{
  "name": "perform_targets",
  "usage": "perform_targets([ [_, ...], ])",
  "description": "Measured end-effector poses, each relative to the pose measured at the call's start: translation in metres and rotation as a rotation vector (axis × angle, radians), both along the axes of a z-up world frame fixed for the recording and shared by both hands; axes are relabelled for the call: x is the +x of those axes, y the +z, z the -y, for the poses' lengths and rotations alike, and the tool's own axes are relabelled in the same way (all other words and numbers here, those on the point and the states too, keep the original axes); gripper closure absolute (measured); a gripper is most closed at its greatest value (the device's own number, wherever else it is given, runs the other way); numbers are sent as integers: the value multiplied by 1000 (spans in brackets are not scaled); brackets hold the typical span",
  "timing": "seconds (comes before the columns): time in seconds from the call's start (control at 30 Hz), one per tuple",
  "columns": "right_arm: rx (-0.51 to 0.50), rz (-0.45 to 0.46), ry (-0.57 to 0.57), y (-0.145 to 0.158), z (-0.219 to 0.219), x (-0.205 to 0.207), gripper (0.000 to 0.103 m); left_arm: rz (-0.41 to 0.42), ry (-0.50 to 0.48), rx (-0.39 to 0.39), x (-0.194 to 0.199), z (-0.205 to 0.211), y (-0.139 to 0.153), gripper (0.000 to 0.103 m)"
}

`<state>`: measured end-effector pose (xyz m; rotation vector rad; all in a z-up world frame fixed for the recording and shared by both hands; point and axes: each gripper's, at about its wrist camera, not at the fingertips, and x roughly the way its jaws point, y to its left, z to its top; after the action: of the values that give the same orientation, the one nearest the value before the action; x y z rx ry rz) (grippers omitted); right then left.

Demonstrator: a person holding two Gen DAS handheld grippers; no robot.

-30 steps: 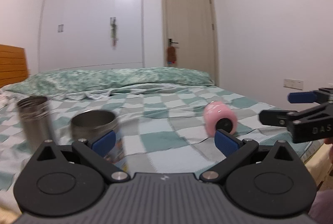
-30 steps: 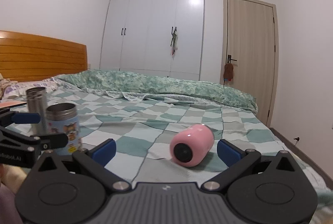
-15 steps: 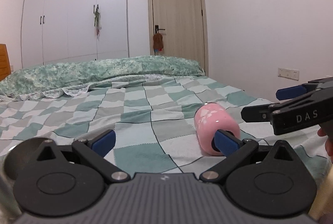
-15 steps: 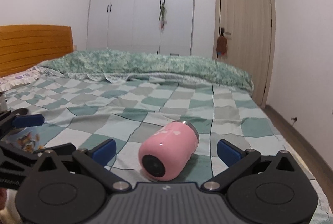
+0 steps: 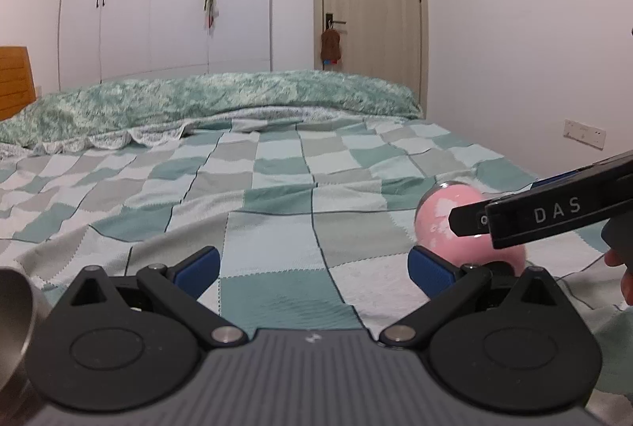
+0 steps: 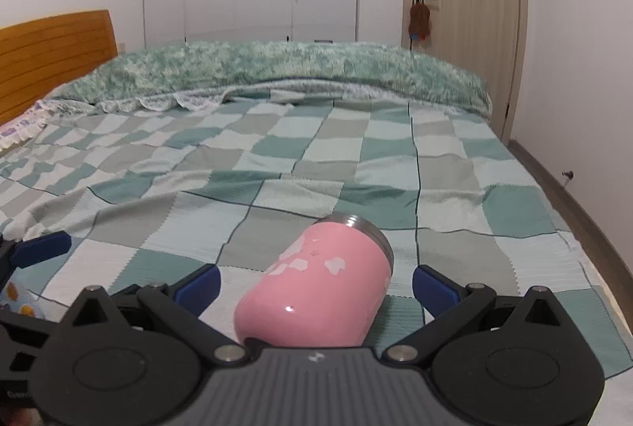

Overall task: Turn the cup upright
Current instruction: 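Move the right tool toward the pink tumbler lying on its side, then close the right gripper around the pink tumbler's body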

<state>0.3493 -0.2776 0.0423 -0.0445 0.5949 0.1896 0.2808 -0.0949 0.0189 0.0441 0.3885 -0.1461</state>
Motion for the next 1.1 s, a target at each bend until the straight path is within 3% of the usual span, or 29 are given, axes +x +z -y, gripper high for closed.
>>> perform_targets([
  [0.63,21,-184,-110,-37,-10,62,0,-81,-51,-31,30,-3,-12,0],
  [0.9,43,-219,-113,-46,-11,70,0,-75,-70,21,45,-17,-8,0],
  [0.97,45,-229,-104,-47,-13,70,6,-76,-85,32,49,-21,-7,0],
  [1.0,45,-224,-101,-46,-13,70,15,-76,-93,36,51,-24,-7,0],
  [1.1,54,-204,-90,-46,-14,64,17,-78,-118,42,56,-30,-5,0],
])
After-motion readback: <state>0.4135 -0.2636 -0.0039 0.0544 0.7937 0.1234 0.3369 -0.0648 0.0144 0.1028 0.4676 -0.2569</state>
